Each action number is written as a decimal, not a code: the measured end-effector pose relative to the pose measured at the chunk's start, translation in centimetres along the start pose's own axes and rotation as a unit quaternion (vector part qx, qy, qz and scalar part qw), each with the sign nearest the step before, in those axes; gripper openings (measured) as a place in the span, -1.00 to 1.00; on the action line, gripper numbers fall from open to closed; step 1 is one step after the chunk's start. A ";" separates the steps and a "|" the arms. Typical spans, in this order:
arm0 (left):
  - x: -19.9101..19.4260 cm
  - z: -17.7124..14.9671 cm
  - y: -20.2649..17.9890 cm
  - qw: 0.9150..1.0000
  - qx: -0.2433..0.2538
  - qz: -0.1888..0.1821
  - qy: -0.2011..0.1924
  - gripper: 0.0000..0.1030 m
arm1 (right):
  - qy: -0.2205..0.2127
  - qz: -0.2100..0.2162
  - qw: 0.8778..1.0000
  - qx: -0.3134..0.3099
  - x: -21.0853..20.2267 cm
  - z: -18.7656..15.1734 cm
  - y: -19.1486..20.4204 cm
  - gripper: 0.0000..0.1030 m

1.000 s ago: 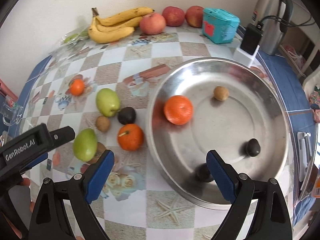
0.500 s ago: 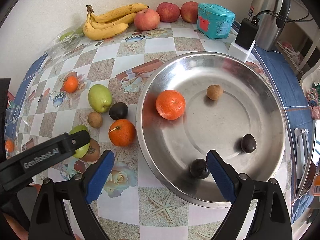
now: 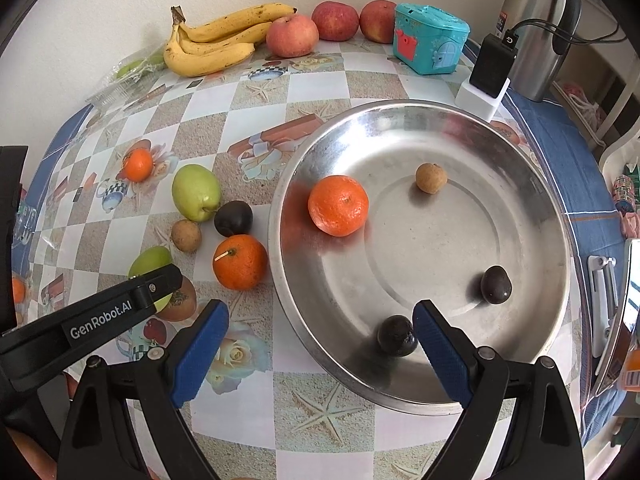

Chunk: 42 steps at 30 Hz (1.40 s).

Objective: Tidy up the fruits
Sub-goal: 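Grasp the large green pear with the left tool, then grasp the mandarin orange with the right tool while the left tool holds the pear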

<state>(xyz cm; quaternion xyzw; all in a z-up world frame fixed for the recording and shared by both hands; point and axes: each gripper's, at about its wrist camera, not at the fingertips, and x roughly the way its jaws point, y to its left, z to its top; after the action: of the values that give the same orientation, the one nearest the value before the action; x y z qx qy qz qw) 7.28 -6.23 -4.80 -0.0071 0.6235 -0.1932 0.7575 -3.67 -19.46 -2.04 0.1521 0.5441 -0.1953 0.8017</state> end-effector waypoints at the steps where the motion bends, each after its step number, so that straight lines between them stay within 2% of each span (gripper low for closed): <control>1: 0.0 -0.1 0.1 1.000 -0.001 -0.001 0.000 -0.17 | 0.000 0.000 1.000 0.000 0.0 0.0 0.0 0.81; 6: -0.1 0.1 0.6 1.000 -0.020 -0.009 0.004 -0.18 | 0.000 0.001 1.000 -0.001 0.1 0.0 0.0 0.82; 10: -0.6 0.0 1.4 0.999 -0.034 -0.010 0.000 -0.18 | -0.010 0.018 1.000 -0.002 0.0 0.2 0.3 0.81; 22: -2.2 0.6 3.3 0.997 -0.068 -0.023 -0.016 -0.18 | -0.091 0.064 0.994 -0.010 -2.0 1.4 1.2 0.78; 24: -2.3 0.6 3.7 0.997 -0.077 -0.028 -0.014 -0.18 | -0.098 0.066 0.993 -0.022 -2.2 1.5 1.8 0.49; 26: -2.3 0.6 4.0 0.996 -0.084 -0.032 -0.012 -0.18 | -0.101 0.069 0.992 -0.031 -2.2 1.6 2.3 0.33; 34: -2.4 0.8 4.6 0.995 -0.094 -0.035 -0.013 -0.18 | -0.082 0.076 0.991 -0.069 -1.1 1.5 4.2 -0.01; 42: -2.4 0.8 4.6 0.995 -0.094 -0.032 -0.012 -0.18 | -0.063 0.057 0.991 -0.108 0.3 1.3 5.7 -0.12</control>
<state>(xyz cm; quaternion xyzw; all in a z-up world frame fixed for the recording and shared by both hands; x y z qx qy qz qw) 8.95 -1.43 -3.53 -0.1005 0.6291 -0.1580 0.7545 0.18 -15.12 -1.64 0.0823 0.5008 -0.0988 0.8560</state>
